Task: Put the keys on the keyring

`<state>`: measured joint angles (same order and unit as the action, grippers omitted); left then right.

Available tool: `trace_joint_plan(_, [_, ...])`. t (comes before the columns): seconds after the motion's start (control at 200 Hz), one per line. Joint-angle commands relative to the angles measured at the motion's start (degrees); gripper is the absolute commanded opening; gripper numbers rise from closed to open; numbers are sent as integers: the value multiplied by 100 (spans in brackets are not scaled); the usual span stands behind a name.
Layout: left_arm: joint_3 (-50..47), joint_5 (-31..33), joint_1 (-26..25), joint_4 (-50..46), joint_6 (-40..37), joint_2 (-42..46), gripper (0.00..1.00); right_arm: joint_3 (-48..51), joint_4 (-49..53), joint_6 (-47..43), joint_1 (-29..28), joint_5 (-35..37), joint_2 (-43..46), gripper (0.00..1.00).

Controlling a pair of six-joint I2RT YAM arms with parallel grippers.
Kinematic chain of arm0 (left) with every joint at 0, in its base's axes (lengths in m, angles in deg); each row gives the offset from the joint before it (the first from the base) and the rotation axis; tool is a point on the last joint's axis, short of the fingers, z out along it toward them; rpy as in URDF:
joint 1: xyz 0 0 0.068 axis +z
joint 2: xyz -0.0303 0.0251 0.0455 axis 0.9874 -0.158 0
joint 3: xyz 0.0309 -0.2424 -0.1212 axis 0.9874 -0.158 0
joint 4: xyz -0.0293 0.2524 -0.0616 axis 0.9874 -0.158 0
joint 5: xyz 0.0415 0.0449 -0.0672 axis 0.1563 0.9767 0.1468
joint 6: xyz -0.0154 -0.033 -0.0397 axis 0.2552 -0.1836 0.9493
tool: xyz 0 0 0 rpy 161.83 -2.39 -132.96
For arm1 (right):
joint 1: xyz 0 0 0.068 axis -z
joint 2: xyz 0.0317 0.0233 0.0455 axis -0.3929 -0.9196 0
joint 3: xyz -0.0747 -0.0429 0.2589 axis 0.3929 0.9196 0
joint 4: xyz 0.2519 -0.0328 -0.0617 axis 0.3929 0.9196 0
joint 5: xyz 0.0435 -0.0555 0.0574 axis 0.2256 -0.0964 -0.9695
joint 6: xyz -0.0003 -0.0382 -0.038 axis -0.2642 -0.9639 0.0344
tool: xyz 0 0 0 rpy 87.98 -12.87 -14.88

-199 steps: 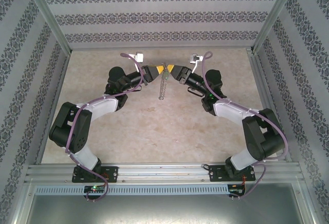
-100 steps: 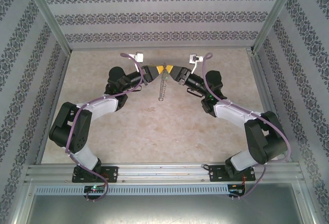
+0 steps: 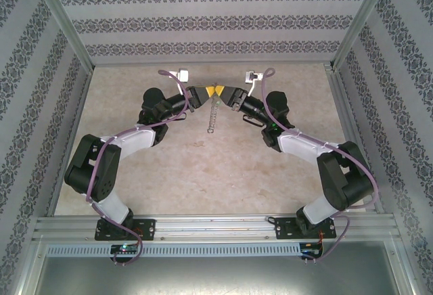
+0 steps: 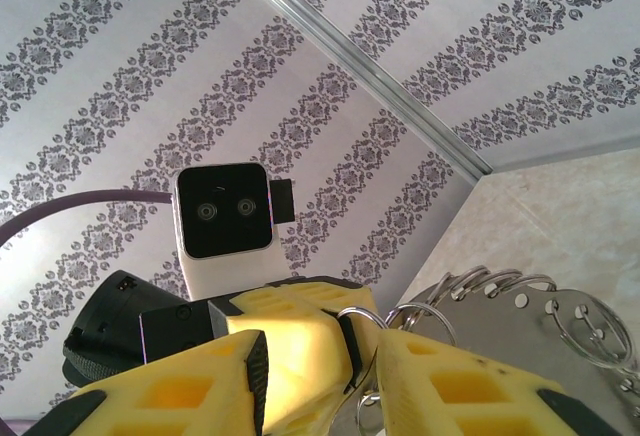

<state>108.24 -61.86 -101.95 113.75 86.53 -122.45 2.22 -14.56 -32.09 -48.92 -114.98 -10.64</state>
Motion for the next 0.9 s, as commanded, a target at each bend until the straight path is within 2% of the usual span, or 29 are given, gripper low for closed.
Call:
trace_joint_plan(0.0, [0, -15, -68, 598, 26, 39, 0, -164, -244, 3, -67, -97, -111, 36])
trace_joint_plan(0.505, [-30, -38, -72, 604, -27, 81, 0, 177, -295, -4, 168, -13, 203, 35])
trace_joint_plan(0.899, [-33, -44, -67, 595, -17, 115, 0, 2, -299, 38, 96, -124, 15, 35])
